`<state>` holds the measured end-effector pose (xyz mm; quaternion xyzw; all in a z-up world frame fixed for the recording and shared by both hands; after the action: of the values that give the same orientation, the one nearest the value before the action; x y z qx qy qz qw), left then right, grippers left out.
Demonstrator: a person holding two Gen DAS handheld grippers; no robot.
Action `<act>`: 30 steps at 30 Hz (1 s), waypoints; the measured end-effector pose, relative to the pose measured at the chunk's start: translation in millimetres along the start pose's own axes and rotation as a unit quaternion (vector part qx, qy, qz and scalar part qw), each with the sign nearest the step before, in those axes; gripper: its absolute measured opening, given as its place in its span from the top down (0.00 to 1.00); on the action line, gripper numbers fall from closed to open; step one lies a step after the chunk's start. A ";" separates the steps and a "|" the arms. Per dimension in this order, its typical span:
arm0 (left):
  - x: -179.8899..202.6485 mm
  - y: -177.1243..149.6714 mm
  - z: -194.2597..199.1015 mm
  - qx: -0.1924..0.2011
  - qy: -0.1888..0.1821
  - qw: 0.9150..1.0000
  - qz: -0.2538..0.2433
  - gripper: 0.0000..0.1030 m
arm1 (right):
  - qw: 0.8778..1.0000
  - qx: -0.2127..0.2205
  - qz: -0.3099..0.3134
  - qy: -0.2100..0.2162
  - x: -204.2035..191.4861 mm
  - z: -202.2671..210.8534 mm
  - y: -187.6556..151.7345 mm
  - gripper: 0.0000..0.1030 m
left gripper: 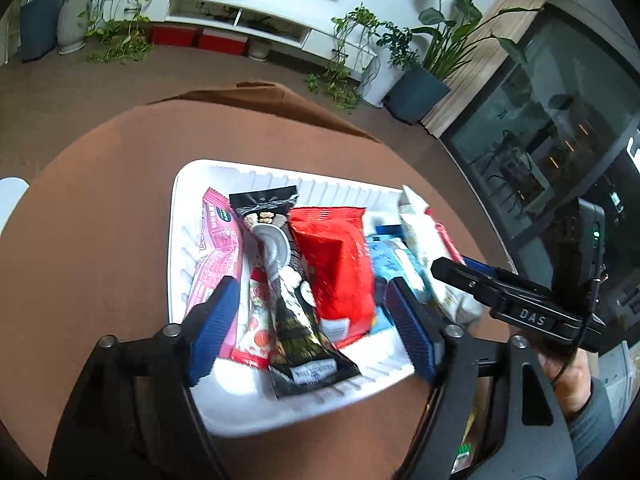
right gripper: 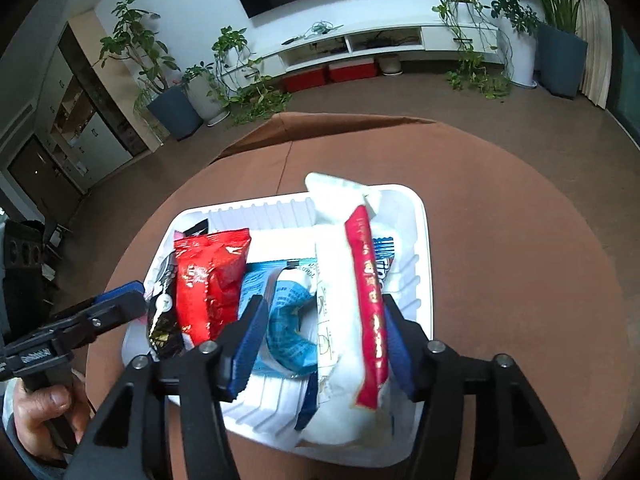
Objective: Organize snacks
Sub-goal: 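Lift both open grippers away from the tray toward the remaining snacks, then grasp the plain white packet with the left gripper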
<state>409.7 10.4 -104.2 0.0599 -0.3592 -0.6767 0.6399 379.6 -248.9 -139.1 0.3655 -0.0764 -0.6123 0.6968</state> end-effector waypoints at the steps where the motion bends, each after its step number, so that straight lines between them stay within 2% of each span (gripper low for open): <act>1: 3.5 2.2 4.9 0.004 -0.001 1.000 -0.001 0.25 | 1.000 0.002 0.001 0.000 -1.0 3.1 0.3 0.40; 4: 4.7 -2.7 24.5 0.017 -0.004 1.000 0.001 0.14 | 1.000 0.017 -0.010 0.008 0.9 17.6 0.4 0.33; 8: 7.7 -15.6 56.7 0.040 -0.006 0.999 0.004 0.01 | 0.998 0.043 -0.028 0.022 5.2 44.9 -4.6 0.30; 11: 6.8 -31.6 78.5 0.049 -0.004 0.999 0.005 0.00 | 0.996 0.069 -0.043 0.039 5.9 68.5 -12.3 0.23; 17: 7.7 -74.8 104.7 0.049 -0.002 0.999 0.019 0.00 | 0.991 0.098 -0.065 0.063 6.5 103.3 -39.7 0.22; 25: -7.7 -156.3 107.6 0.006 0.032 0.998 0.058 0.00 | 0.987 0.111 -0.075 0.088 -8.3 133.0 -102.7 0.17; 30: -2.0 -197.0 102.6 -0.017 0.068 0.997 0.045 0.00 | 0.987 0.104 -0.085 0.090 -16.2 135.1 -144.5 0.16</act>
<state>192.4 39.1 -140.4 0.0784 -0.3055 -0.6473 0.6939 185.7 -287.9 -123.3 0.4947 -0.0454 -0.6227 0.6045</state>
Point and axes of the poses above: each gripper's, at about its wrist camera, not at the fingertips, and z roughly against the way its jaws point, x to its right, y to its top, the point moved 10 cm from there along -z, roughly the way its jaws point, and after that the axes turned 4 degrees about y, right-handed, at the moved point
